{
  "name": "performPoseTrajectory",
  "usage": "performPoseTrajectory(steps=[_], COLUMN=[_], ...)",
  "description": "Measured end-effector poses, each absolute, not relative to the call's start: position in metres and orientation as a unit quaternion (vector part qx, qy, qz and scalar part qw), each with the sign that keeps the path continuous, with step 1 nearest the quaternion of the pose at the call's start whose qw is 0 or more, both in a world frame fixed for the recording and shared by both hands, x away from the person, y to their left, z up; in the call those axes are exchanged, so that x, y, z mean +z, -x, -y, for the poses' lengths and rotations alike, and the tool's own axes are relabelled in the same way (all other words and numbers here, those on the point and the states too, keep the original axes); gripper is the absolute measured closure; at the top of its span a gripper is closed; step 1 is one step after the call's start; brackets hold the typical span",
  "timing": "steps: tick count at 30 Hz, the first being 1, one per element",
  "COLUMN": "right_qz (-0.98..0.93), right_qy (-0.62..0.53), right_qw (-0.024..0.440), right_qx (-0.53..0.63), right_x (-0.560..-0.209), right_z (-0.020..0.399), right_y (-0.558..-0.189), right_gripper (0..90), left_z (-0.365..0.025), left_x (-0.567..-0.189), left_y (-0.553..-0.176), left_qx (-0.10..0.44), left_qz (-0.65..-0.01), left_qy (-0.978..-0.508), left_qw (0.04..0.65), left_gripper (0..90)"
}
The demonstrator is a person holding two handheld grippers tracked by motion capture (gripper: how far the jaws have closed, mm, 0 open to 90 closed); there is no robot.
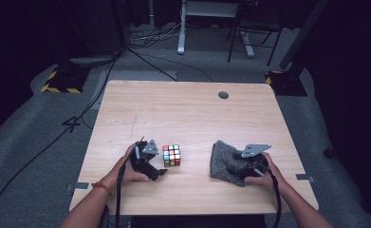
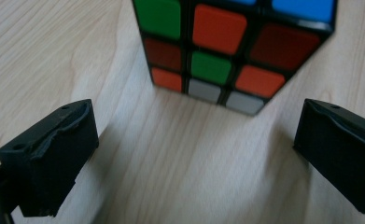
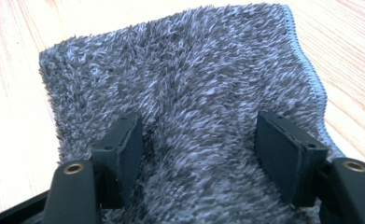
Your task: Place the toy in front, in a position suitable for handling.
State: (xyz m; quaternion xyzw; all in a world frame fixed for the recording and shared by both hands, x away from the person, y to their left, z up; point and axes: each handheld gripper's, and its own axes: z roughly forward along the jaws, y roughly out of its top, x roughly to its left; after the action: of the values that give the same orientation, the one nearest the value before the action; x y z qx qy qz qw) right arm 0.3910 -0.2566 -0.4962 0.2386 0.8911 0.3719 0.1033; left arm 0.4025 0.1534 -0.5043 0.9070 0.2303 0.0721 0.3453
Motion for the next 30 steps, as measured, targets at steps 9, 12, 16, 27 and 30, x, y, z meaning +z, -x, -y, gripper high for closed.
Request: performPoseTrajectory(steps=[9,12,16,27,30], right_qz=[-0.893,-0.894,-0.893,-0.892,-0.891], right_qy=[-0.234,-0.233,-0.231,-0.227,-0.227], right_qw=[0.1,0.099,0.099,0.098,0.098], right_qx=[0.372,0.37,0.373,0.379,0.38], right_x=[-0.496,-0.496,-0.496,-0.497,-0.498], right_z=[0.259,0.258,0.259,0.261,0.261], right_y=[-0.391,-0.392,-0.392,-0.392,-0.392], right_gripper=[33.6,33.5,33.5,33.5,33.5], left_z=[-0.144,-0.139,-0.125,-0.119,-0.119], left_x=[-0.492,-0.487,-0.487,-0.493,-0.492], left_y=[-0.407,-0.407,-0.41,-0.414,-0.415], left_qx=[0.051,0.046,0.053,0.058,0.06], left_qz=[-0.21,-0.198,-0.19,-0.192,-0.187], left_qy=[-0.904,-0.9,-0.907,-0.908,-0.908], left_qw=[0.369,0.386,0.372,0.367,0.37], left_gripper=[17.6,18.8,15.1,17.5,18.1])
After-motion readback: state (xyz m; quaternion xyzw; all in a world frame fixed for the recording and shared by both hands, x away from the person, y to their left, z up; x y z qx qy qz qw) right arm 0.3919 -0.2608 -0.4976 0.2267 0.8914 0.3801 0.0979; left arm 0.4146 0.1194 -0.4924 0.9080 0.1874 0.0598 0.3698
